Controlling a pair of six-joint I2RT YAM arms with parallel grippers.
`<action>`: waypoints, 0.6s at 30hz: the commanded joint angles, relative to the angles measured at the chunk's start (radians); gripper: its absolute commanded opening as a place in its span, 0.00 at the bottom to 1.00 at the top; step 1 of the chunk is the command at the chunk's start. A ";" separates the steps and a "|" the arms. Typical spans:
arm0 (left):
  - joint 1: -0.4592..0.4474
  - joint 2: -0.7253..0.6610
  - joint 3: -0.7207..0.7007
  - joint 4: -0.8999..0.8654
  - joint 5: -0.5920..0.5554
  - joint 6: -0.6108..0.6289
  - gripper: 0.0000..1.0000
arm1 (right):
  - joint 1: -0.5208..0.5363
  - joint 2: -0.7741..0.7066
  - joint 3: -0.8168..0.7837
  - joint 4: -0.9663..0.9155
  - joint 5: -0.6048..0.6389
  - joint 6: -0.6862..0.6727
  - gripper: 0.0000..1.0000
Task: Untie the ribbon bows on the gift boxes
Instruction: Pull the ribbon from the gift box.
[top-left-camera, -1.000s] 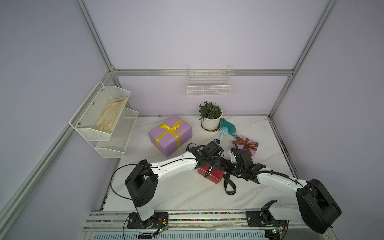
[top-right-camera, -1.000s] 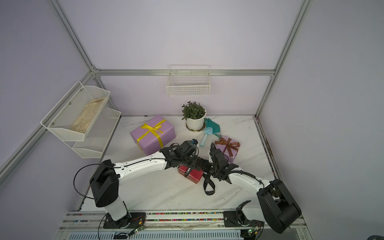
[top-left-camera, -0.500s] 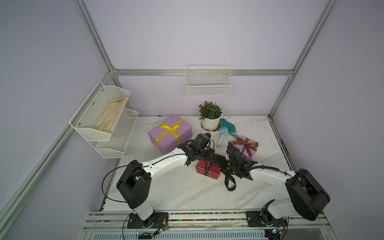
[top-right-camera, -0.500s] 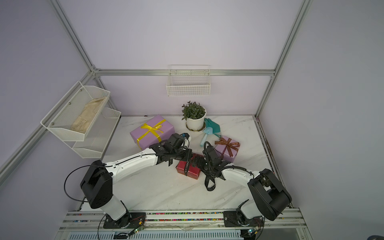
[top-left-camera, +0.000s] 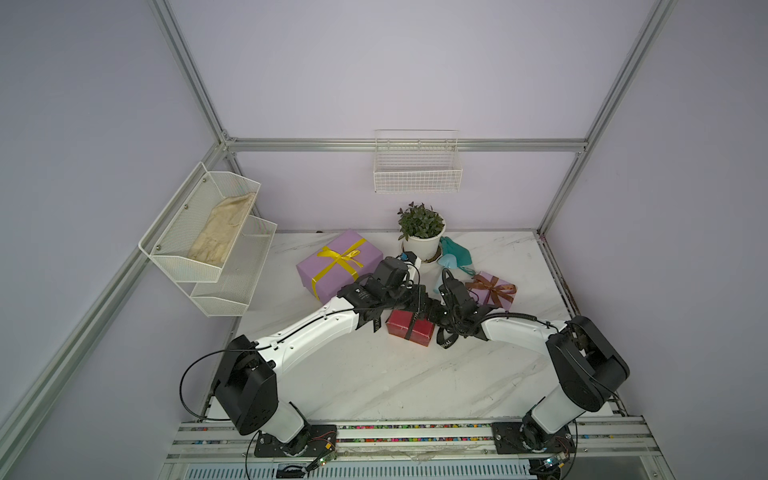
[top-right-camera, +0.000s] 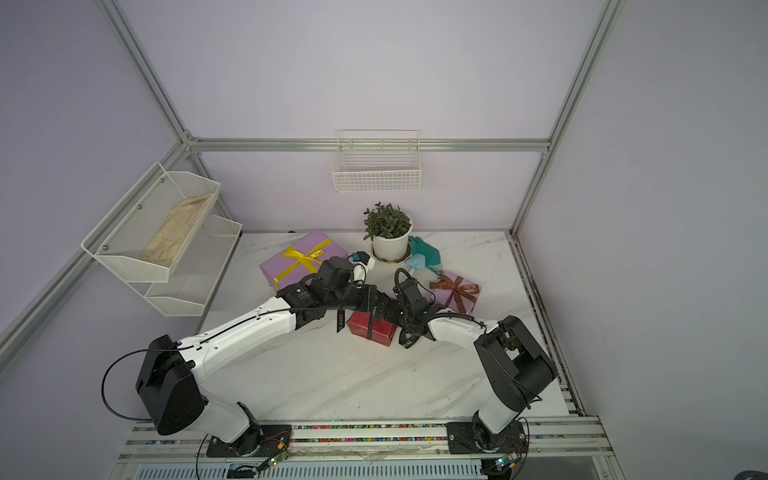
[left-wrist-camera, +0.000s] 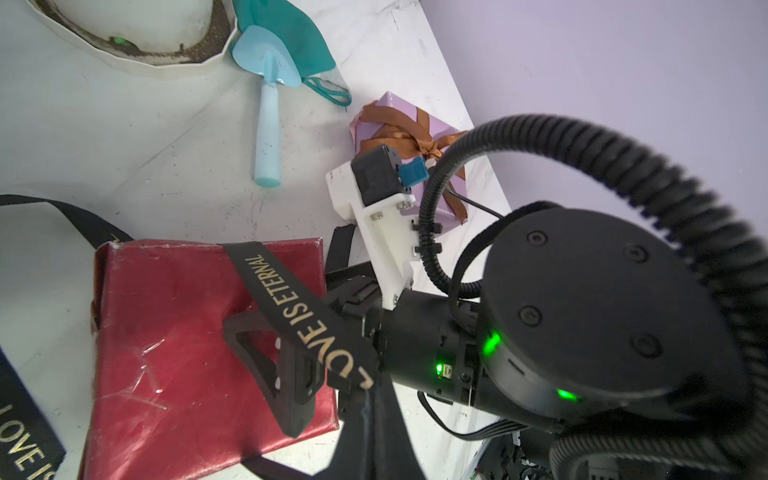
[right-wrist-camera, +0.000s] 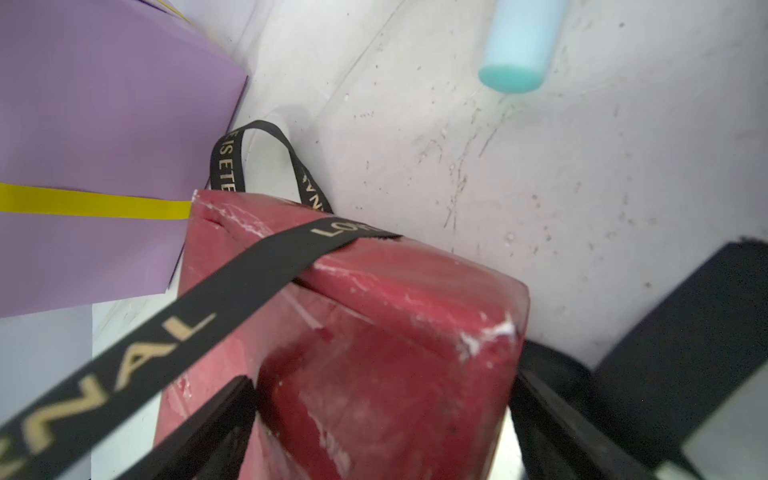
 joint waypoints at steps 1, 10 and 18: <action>0.011 -0.076 0.072 0.091 0.041 0.006 0.00 | 0.006 0.027 0.016 -0.075 0.048 -0.019 0.97; 0.042 -0.072 0.217 0.040 0.024 0.056 0.00 | 0.005 0.078 0.061 -0.112 0.017 -0.045 0.97; 0.061 -0.064 0.331 -0.004 0.020 0.081 0.00 | 0.006 0.073 0.064 -0.138 0.027 -0.044 0.97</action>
